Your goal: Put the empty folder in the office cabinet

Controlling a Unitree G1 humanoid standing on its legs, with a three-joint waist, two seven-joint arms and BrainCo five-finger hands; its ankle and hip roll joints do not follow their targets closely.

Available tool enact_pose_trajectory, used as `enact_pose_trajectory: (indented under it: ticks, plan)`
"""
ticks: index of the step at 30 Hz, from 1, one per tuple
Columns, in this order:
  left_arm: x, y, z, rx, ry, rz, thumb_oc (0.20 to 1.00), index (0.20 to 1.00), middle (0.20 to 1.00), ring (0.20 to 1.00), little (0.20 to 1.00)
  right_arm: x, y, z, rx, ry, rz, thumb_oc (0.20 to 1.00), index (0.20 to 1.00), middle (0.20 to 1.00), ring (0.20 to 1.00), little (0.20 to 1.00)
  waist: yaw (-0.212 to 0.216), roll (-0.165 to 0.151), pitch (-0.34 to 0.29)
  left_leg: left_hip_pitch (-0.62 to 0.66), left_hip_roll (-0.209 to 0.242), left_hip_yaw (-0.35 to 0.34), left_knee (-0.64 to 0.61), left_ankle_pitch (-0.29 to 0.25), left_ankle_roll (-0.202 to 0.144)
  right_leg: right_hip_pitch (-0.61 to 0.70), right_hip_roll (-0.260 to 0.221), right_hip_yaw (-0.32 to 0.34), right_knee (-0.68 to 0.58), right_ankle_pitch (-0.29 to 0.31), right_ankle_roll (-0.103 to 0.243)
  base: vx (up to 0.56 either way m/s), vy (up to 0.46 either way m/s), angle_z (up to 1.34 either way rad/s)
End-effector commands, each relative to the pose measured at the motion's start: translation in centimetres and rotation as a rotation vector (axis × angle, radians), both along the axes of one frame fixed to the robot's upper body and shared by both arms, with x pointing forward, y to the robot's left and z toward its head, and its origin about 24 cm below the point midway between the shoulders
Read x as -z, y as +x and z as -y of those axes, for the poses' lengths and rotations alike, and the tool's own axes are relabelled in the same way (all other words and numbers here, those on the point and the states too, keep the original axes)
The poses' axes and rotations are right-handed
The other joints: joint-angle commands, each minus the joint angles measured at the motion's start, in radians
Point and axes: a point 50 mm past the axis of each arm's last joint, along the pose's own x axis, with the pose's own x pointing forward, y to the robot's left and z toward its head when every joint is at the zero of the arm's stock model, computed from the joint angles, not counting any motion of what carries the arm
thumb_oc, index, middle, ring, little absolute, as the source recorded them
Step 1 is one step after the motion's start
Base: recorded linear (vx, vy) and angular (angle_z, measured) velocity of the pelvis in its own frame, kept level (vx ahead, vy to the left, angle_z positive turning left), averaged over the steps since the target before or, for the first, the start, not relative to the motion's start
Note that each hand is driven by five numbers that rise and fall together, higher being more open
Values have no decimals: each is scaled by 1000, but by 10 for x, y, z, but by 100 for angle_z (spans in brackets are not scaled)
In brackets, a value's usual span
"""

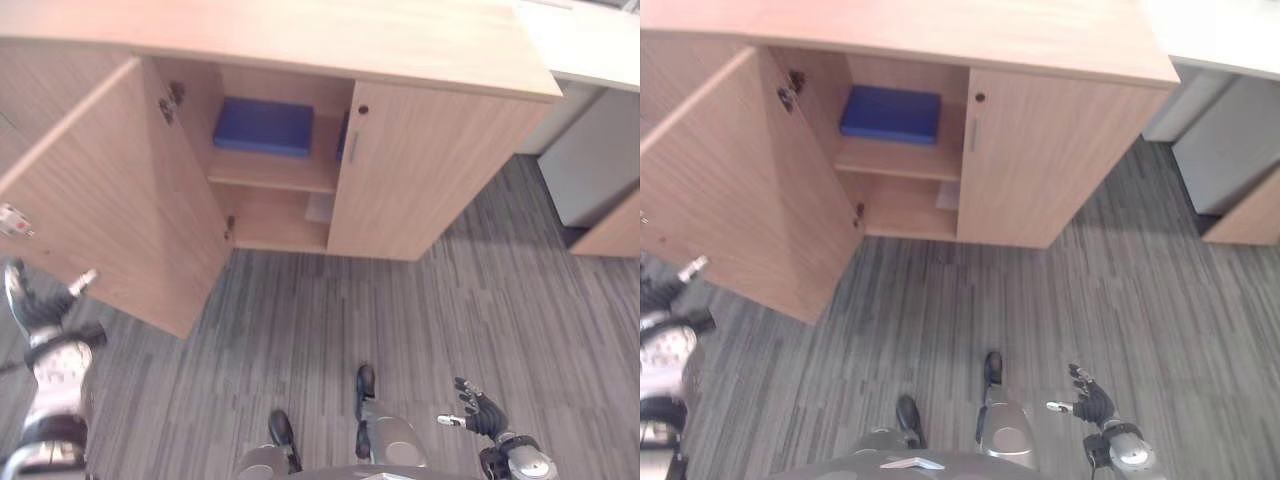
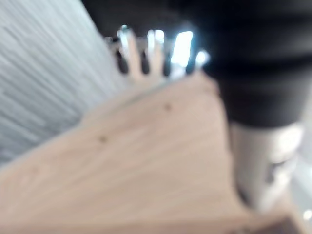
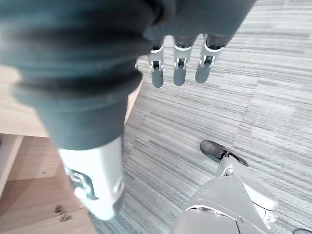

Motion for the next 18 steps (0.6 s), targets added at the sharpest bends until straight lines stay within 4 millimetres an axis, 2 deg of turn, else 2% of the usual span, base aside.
enact_pose_trajectory:
  ticks: [1, 2, 3, 5, 6, 7, 8, 13, 18]
  plan:
    - [-45, 3, -24, -73, 84, 90, 1000, 1000, 1000, 1000, 1000, -25, 42, 0, -15, 23, 181, 1000, 1000, 1000, 1000, 1000, 16, 29, 80, -14, 70, -26, 76, -61, -70, 24, -13, 21, -10, -87, 3, -141, 53, -17]
    - [-59, 8, -29, -97, 105, 106, 1000, 1000, 1000, 1000, 1000, -27, 46, 0, -8, 27, 192, 1000, 1000, 1000, 1000, 1000, 12, 21, 87, -30, 71, -21, 86, -65, -69, 9, -8, 28, -14, -91, 3, -89, 46, -2]
    - [-60, 8, -29, -100, 109, 109, 1000, 1000, 1000, 1000, 1000, -27, 46, 0, -6, 27, 193, 1000, 1000, 1000, 1000, 1000, 12, 20, 88, -33, 72, -21, 88, -66, -69, 7, -7, 29, -14, -91, 3, -74, 33, 3]
    - [-85, 15, -34, -124, 127, 168, 1000, 1000, 1000, 1000, 1000, -29, 52, -2, 7, 37, 213, 1000, 1000, 1000, 1000, 1000, 10, 6, 103, -58, 79, -14, 105, -71, -71, -11, 0, 37, -18, -93, -2, -64, 2, 1]
    - [-85, 15, -34, -124, 127, 168, 1000, 1000, 1000, 1000, 1000, -29, 52, -2, 7, 37, 213, 1000, 1000, 1000, 1000, 1000, 10, 6, 103, -58, 79, -14, 105, -71, -71, -11, 0, 37, -18, -93, -2, -88, -8, 5]
    - [-102, 20, -36, -129, 154, 189, 1000, 1000, 1000, 1000, 1000, -31, 56, -4, 18, 53, 223, 1000, 1000, 1000, 1000, 1000, 7, -9, 115, -74, 89, -5, 115, -75, -72, -21, 8, 42, -19, -96, -4, -57, -5, 6]
    - [-102, 20, -36, -129, 154, 189, 1000, 1000, 1000, 1000, 1000, -31, 56, -4, 18, 53, 223, 1000, 1000, 1000, 1000, 1000, 7, -9, 115, -74, 89, -5, 115, -75, -72, -21, 8, 42, -19, -96, -4, -69, -14, 11]
    - [-127, 29, -30, -123, 183, 288, 1000, 1000, 1000, 1000, 1000, -31, 56, -7, 21, 76, 233, 1000, 1000, 1000, 1000, 1000, 11, -40, 137, -95, 101, -8, 141, -89, -71, -29, 27, 47, -21, -105, -6, -13, -49, -1]
    - [-124, 24, -29, -178, 198, 318, 1000, 1000, 1000, 1000, 1000, -30, 55, -9, 33, 104, 235, 1000, 1000, 1000, 1000, 1000, 18, -52, 143, -94, 105, -14, 147, -92, -74, -21, 37, 41, -21, -109, -5, 18, -34, 1]
